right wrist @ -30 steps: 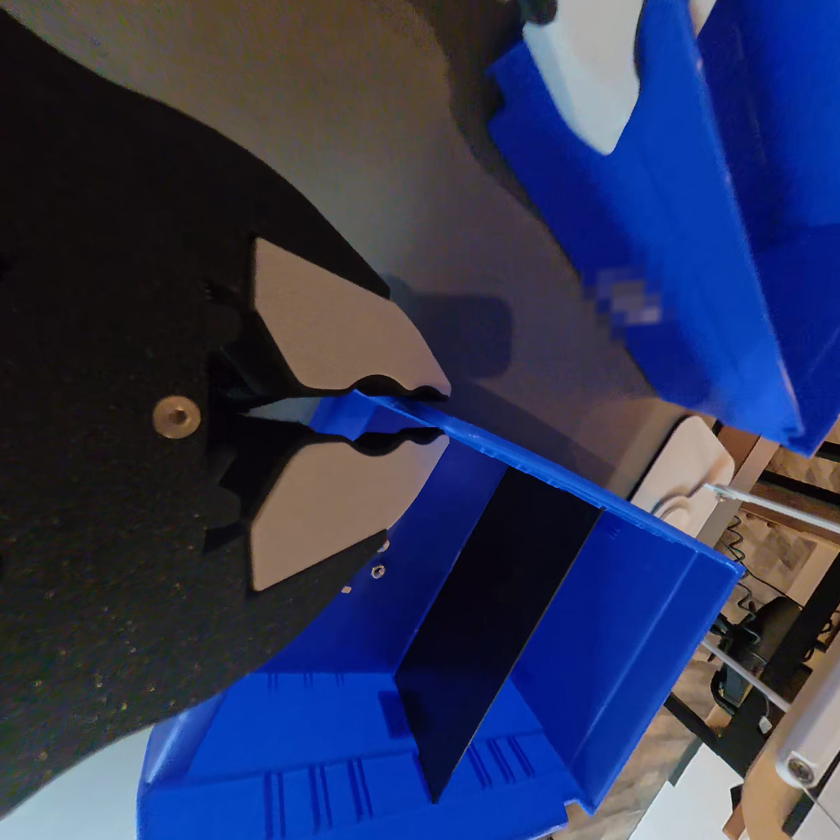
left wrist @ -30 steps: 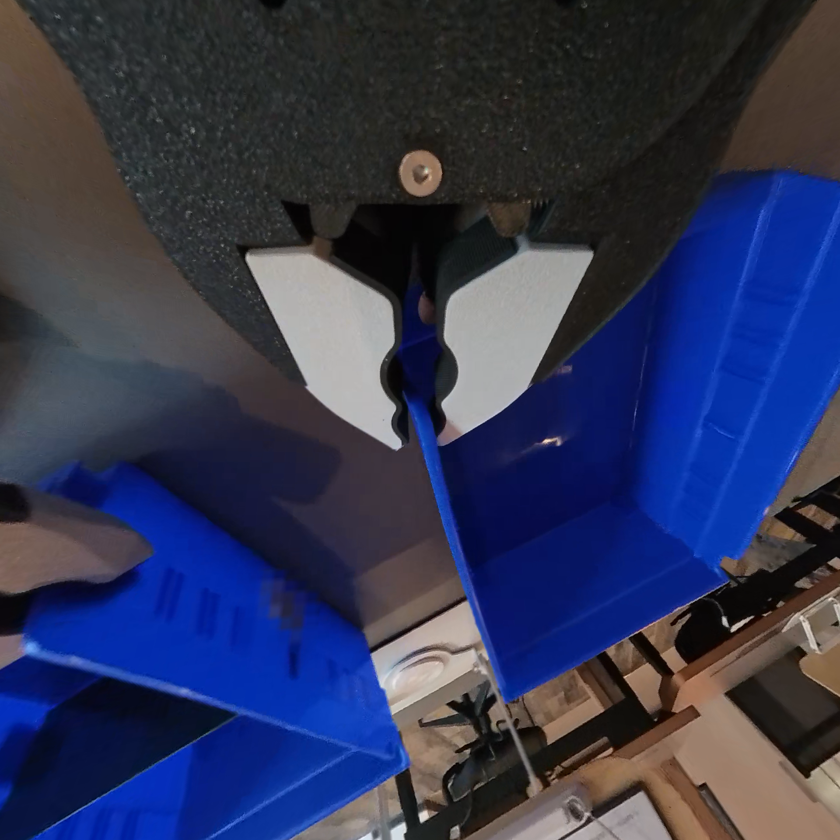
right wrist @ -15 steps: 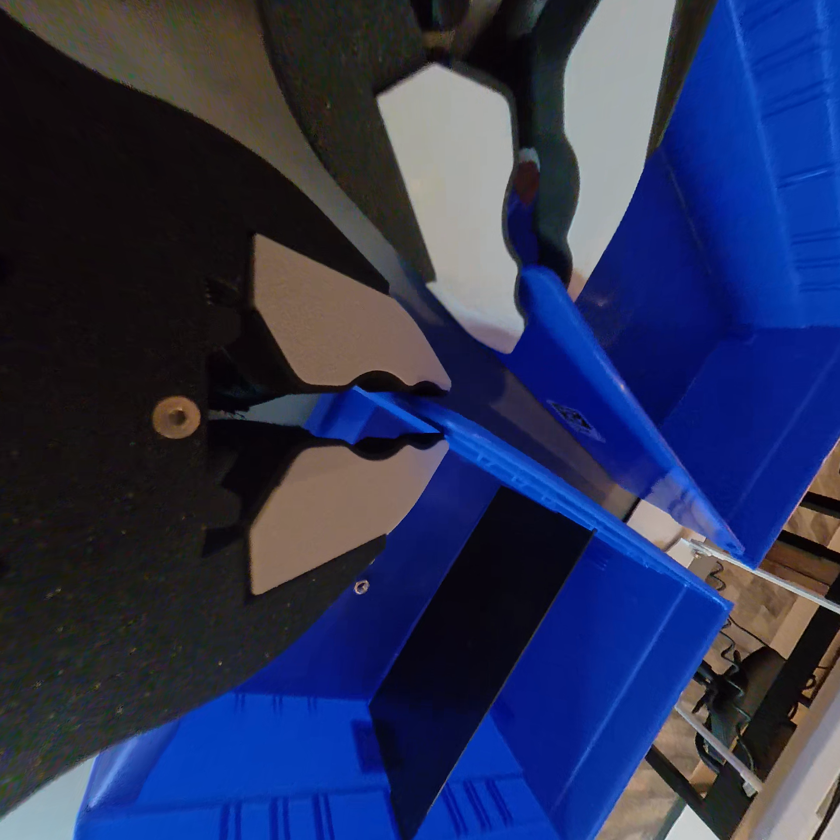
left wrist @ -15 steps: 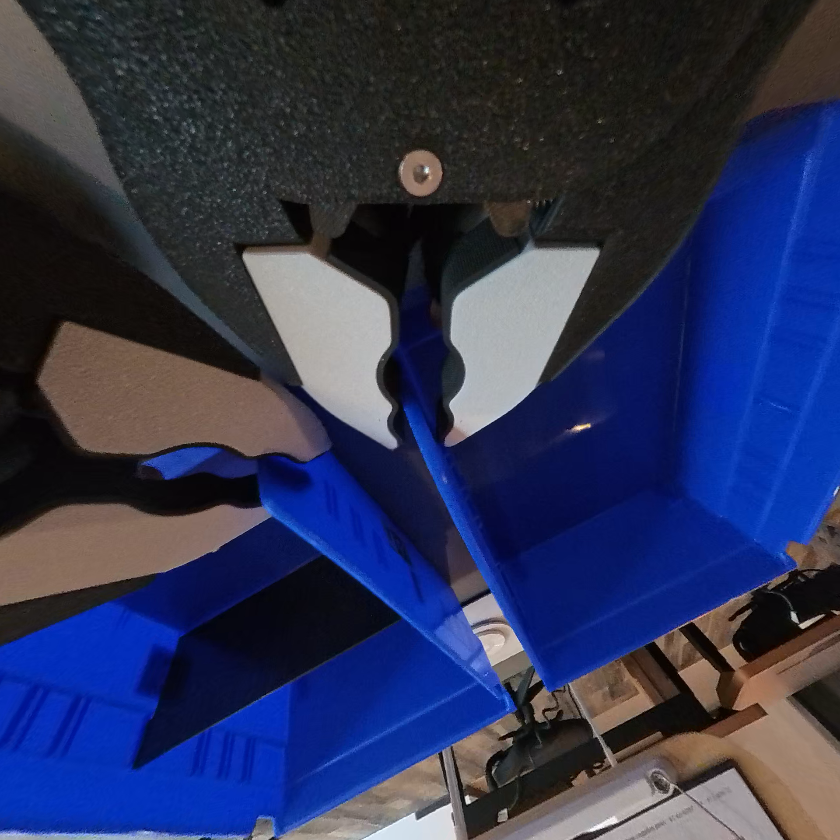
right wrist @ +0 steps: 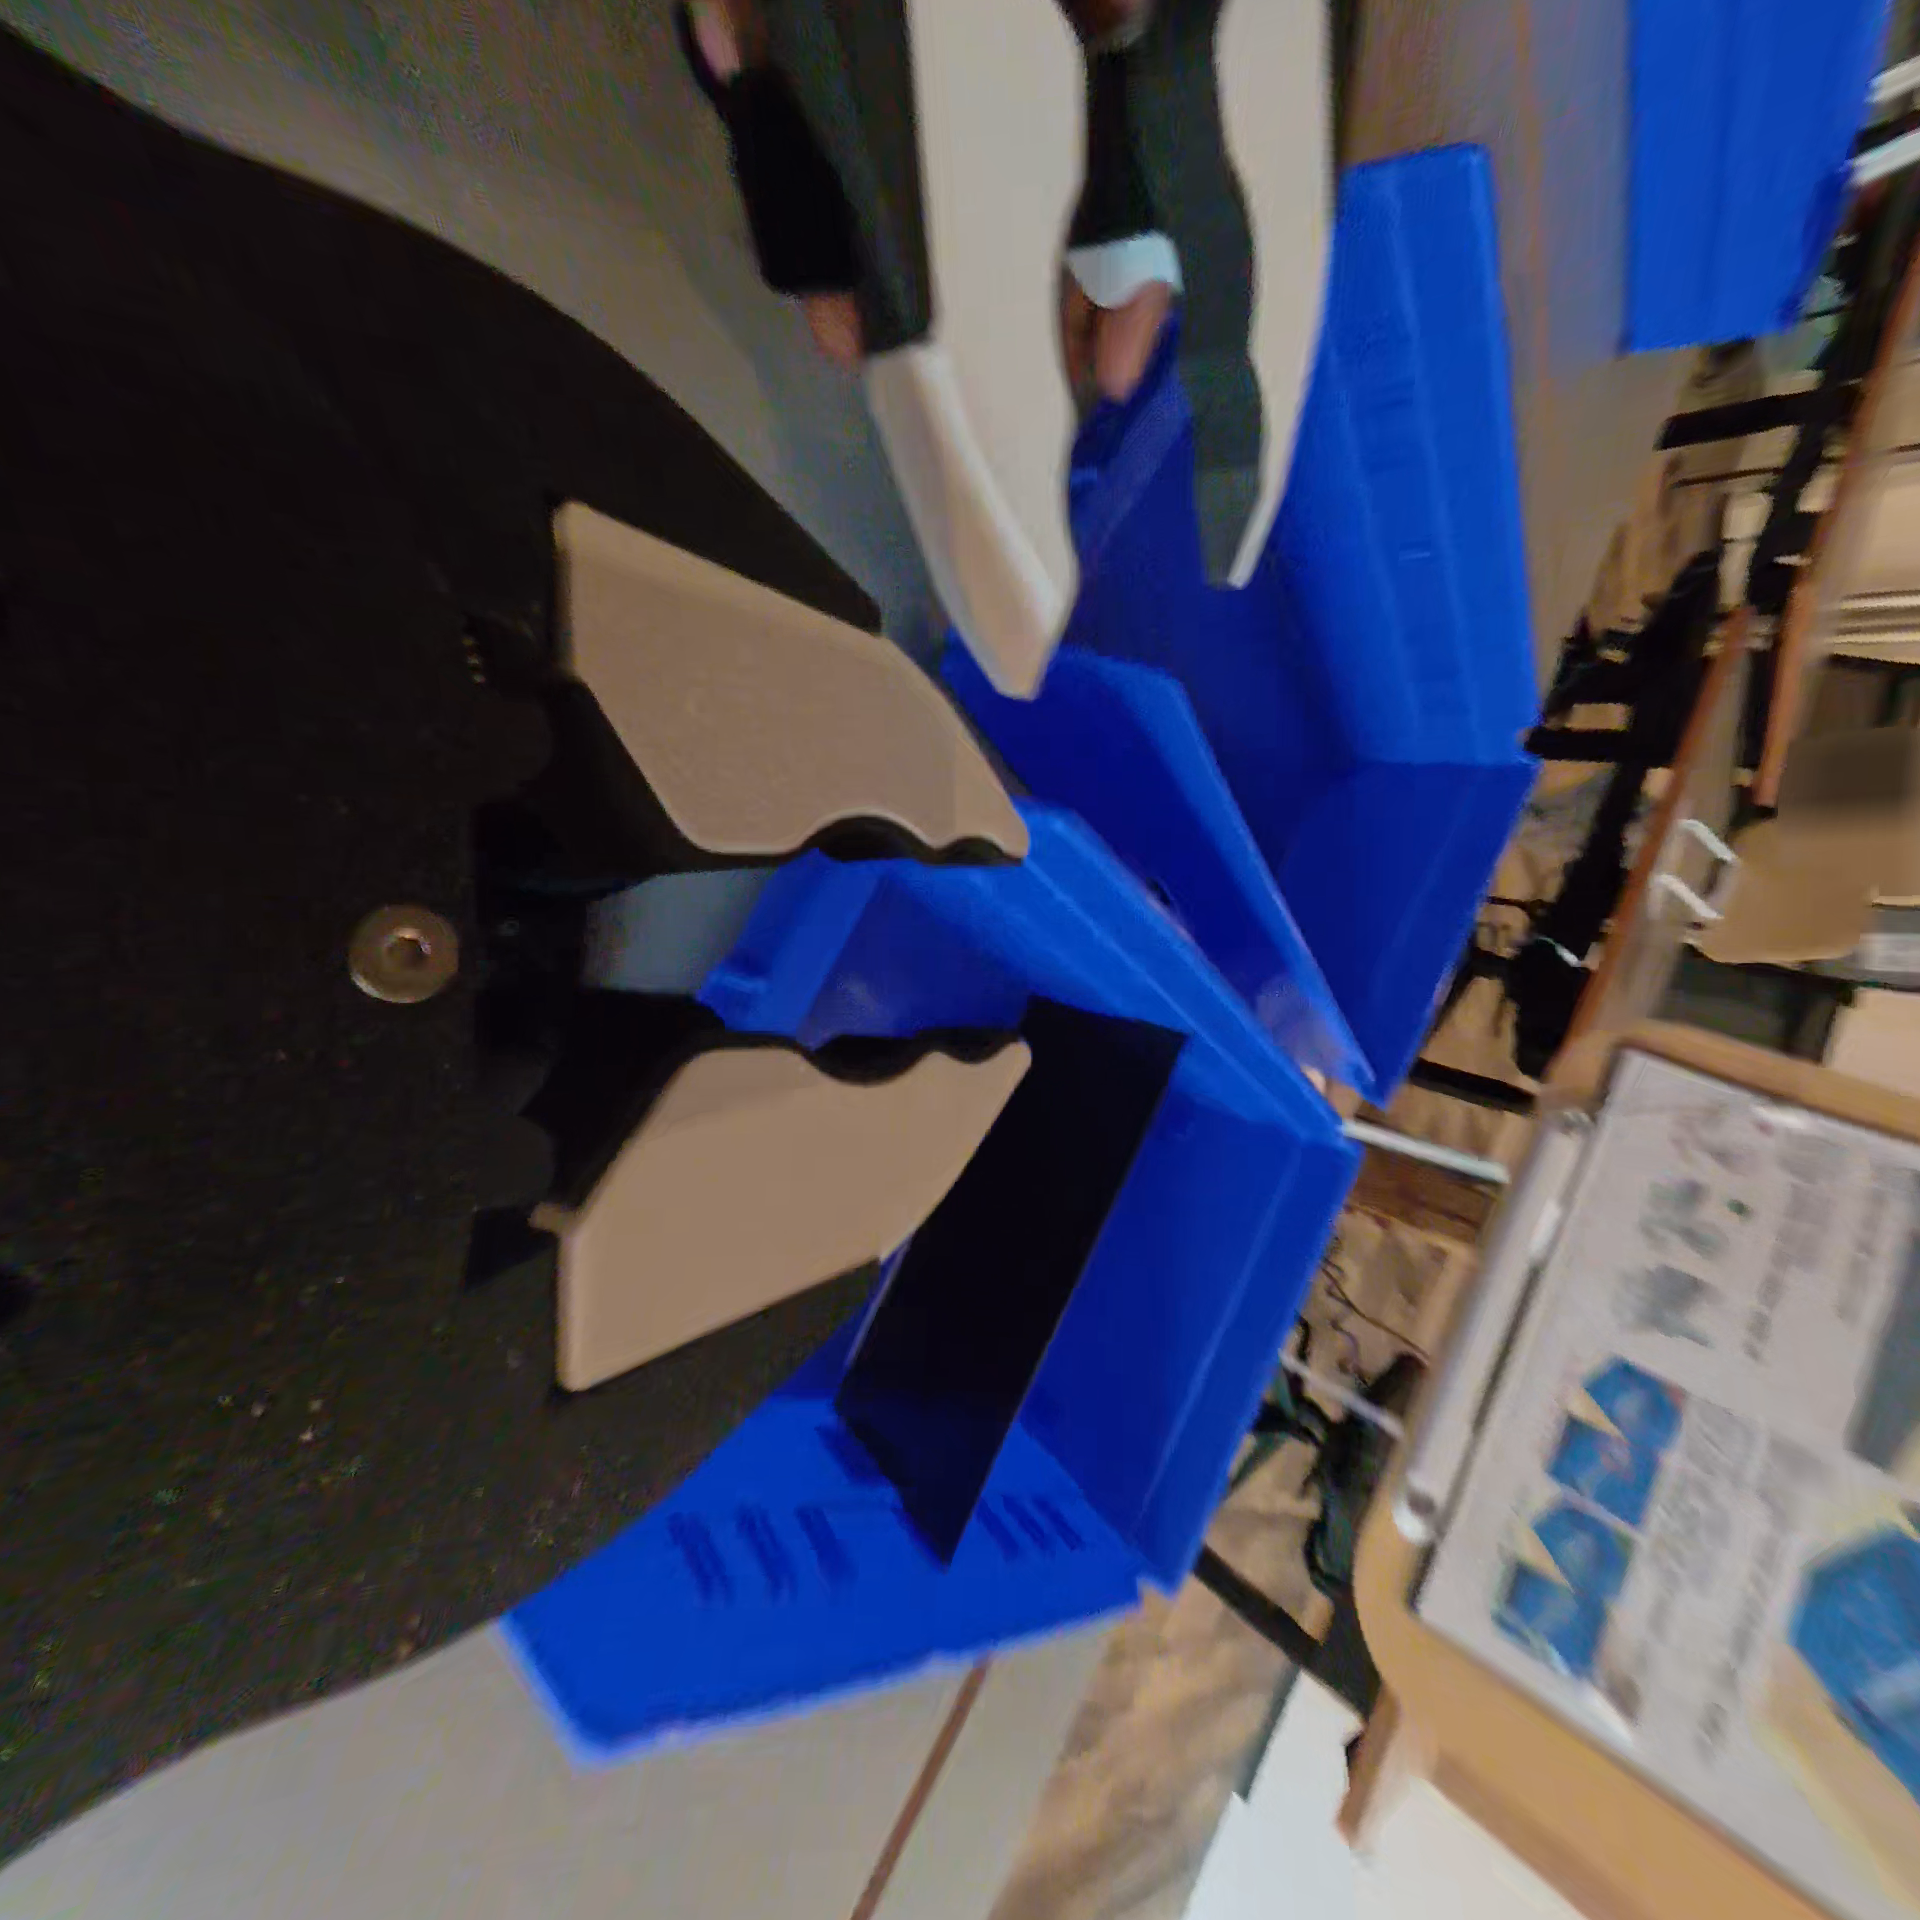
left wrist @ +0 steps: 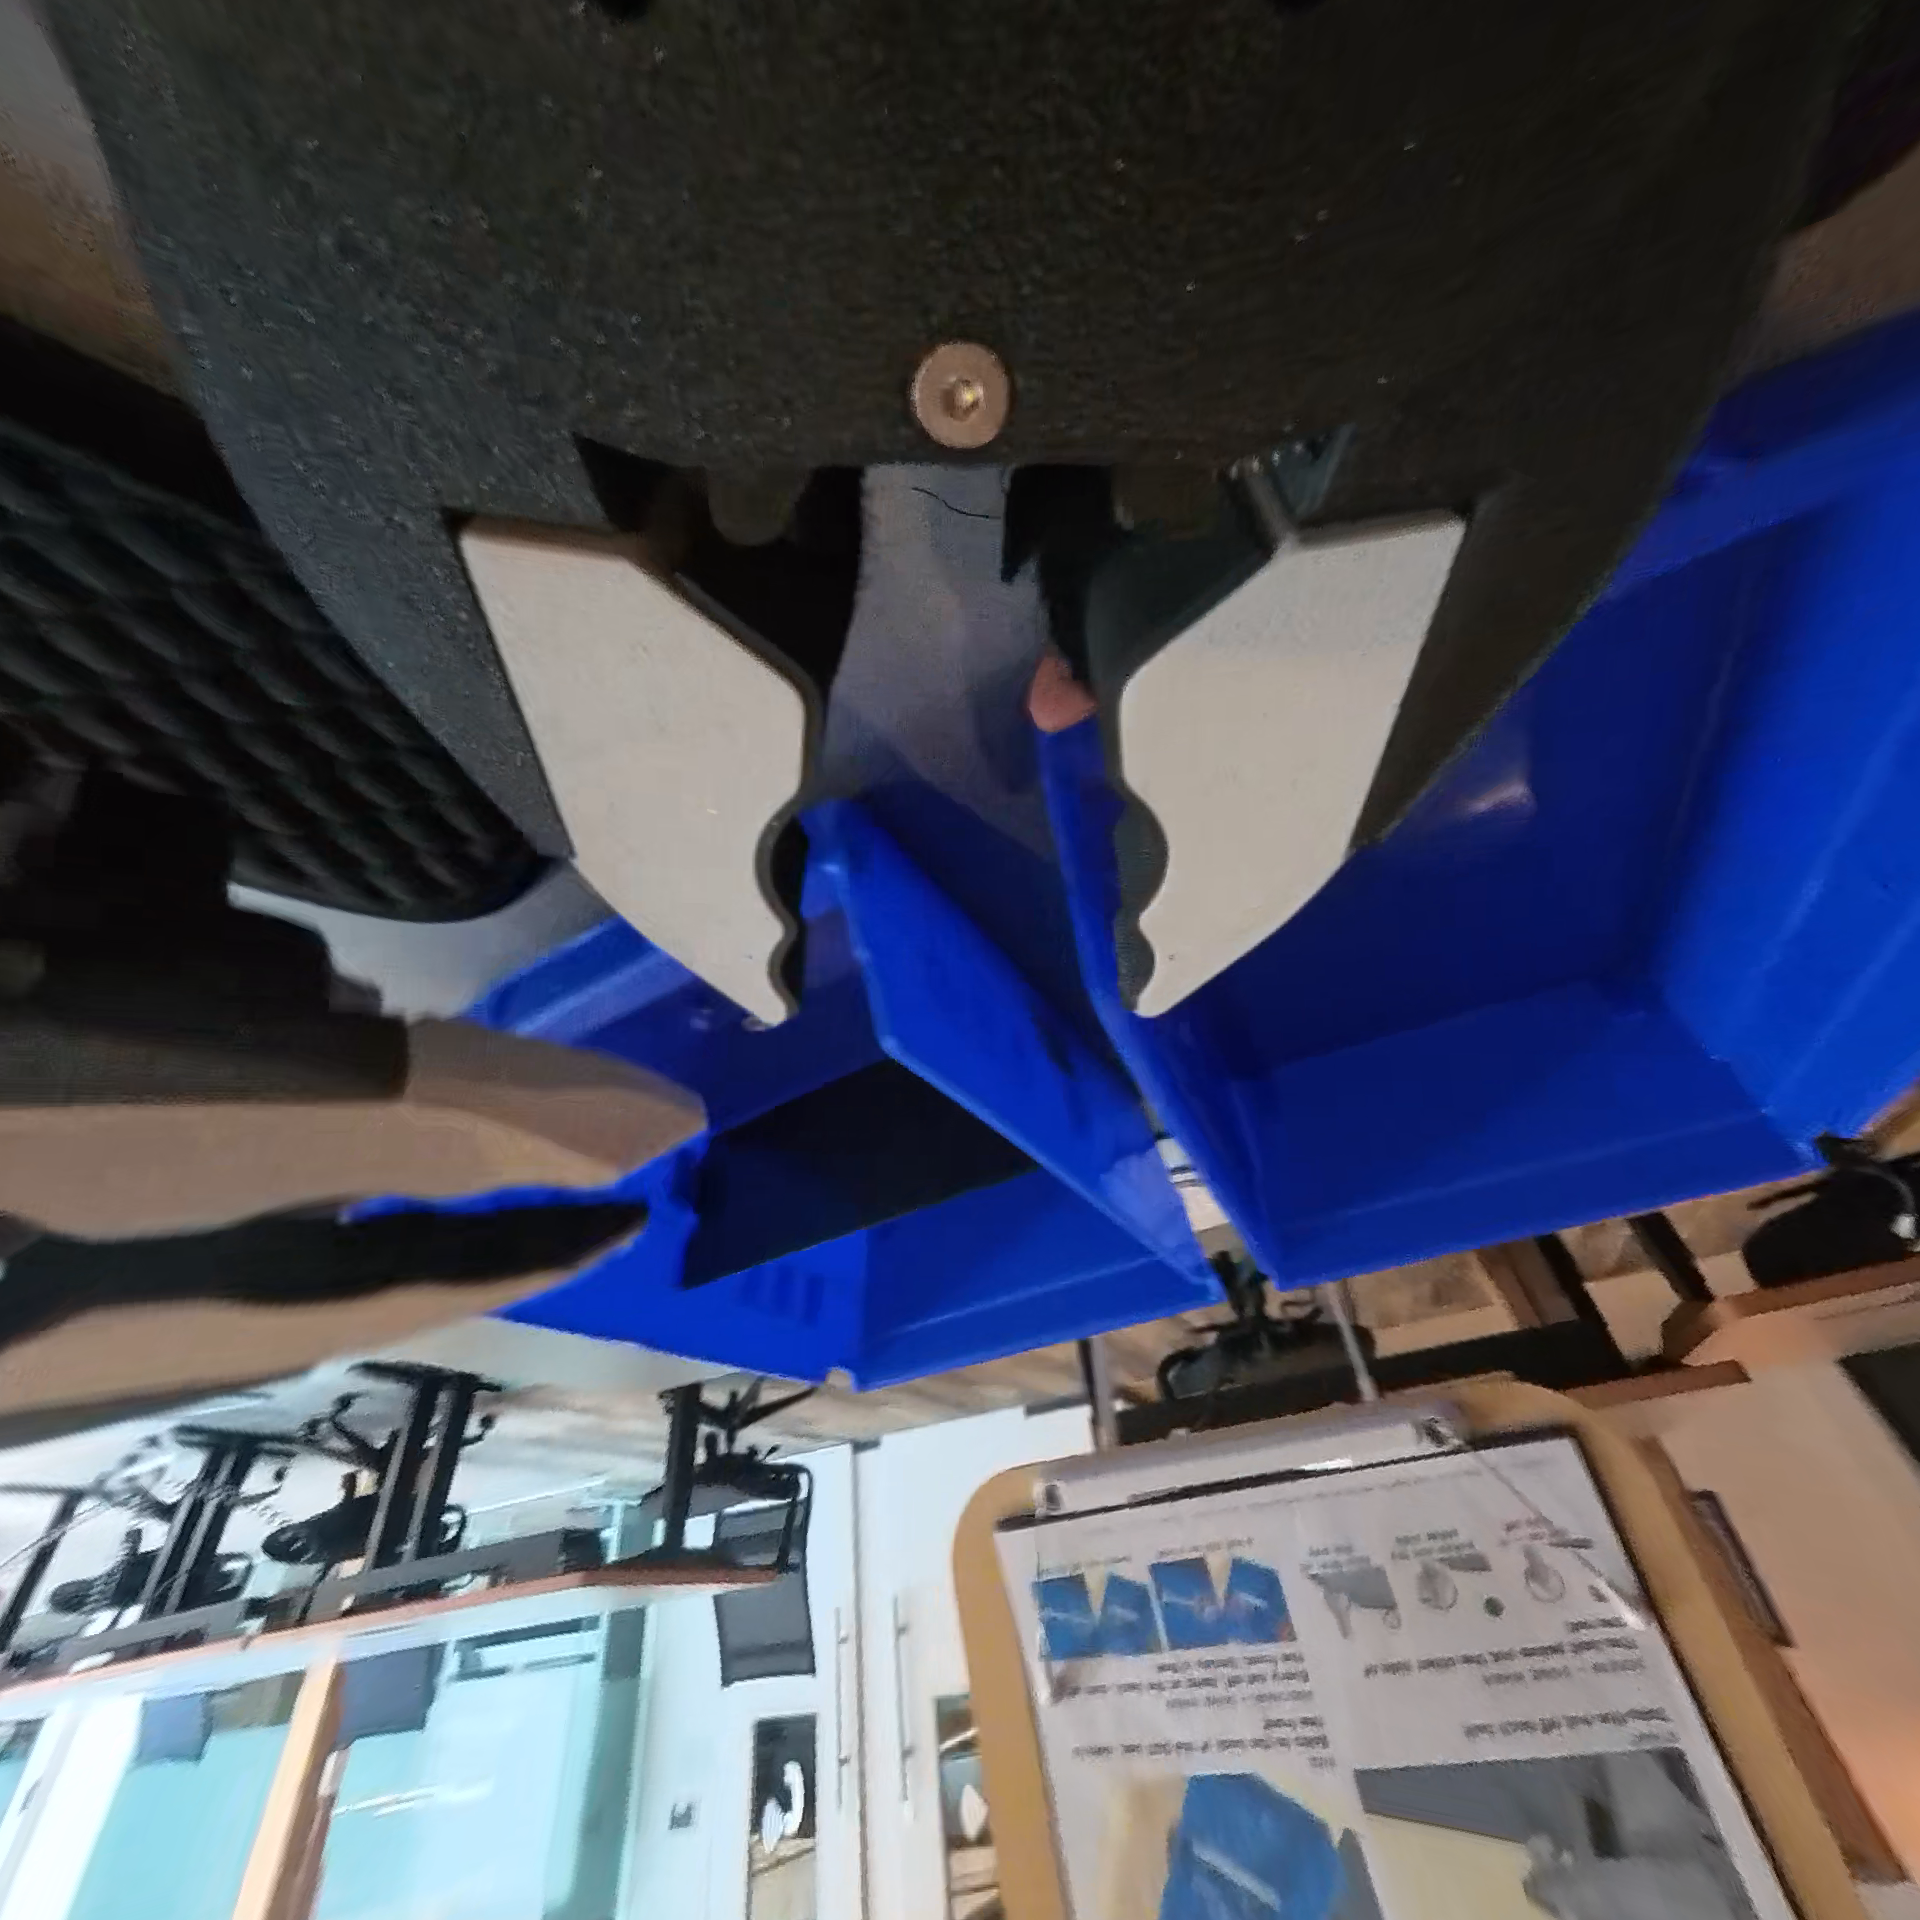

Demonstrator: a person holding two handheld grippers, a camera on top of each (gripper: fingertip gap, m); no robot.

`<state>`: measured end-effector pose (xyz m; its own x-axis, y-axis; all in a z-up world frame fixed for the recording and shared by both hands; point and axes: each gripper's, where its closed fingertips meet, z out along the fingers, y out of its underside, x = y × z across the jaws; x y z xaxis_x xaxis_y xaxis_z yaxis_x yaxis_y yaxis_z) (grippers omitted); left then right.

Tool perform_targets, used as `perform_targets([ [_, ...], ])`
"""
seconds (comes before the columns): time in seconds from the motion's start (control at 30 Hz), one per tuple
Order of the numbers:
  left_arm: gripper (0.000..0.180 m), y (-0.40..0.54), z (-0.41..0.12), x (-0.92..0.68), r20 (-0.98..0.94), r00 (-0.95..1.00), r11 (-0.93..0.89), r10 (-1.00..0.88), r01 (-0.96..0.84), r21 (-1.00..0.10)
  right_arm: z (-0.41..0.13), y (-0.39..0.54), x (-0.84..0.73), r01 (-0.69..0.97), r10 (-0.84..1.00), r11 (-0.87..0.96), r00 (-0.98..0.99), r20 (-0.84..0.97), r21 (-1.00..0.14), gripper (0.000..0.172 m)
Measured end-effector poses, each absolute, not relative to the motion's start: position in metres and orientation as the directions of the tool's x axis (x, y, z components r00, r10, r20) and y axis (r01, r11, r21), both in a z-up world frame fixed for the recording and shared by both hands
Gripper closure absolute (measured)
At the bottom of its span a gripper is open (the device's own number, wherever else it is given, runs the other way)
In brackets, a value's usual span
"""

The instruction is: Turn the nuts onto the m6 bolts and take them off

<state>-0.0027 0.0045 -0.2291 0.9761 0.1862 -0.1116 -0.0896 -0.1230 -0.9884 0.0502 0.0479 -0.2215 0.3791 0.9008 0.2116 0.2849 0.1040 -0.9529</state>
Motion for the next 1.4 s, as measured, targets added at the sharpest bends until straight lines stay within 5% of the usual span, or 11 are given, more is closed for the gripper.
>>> perform_targets([
  [0.13,0.114,0.014,-0.245,0.031,-0.099,0.986,-0.133,0.134,-0.081,-0.988,-0.208,0.078,0.096,0.258,0.859,0.108,0.462,0.22,-0.96,0.098],
  [0.4,0.124,0.041,-0.275,0.016,-0.151,0.971,-0.272,0.188,-0.096,-0.957,-0.25,0.157,0.147,0.315,0.79,-0.055,0.594,0.152,-0.947,0.07],
  [0.77,0.142,0.068,-0.285,0.003,-0.134,0.964,-0.32,0.23,-0.055,-0.946,-0.288,0.186,0.134,0.351,0.809,-0.193,0.585,0.054,-0.916,0.097],
  [0.87,0.149,0.074,-0.286,0.0,-0.139,0.959,-0.326,0.246,-0.053,-0.944,-0.291,0.19,0.132,0.377,0.799,-0.182,0.595,0.087,-0.908,0.117],
  [1.0,0.164,0.075,-0.286,-0.011,-0.207,0.93,-0.337,0.303,-0.098,-0.936,-0.294,0.196,0.132,0.415,0.775,-0.136,0.61,0.164,-0.9,0.166],
  [1.4,0.17,0.068,-0.255,-0.006,-0.209,0.926,-0.215,0.315,-0.145,-0.966,-0.265,0.184,0.143,0.379,0.72,-0.035,0.651,0.24,-0.925,0.169],
])
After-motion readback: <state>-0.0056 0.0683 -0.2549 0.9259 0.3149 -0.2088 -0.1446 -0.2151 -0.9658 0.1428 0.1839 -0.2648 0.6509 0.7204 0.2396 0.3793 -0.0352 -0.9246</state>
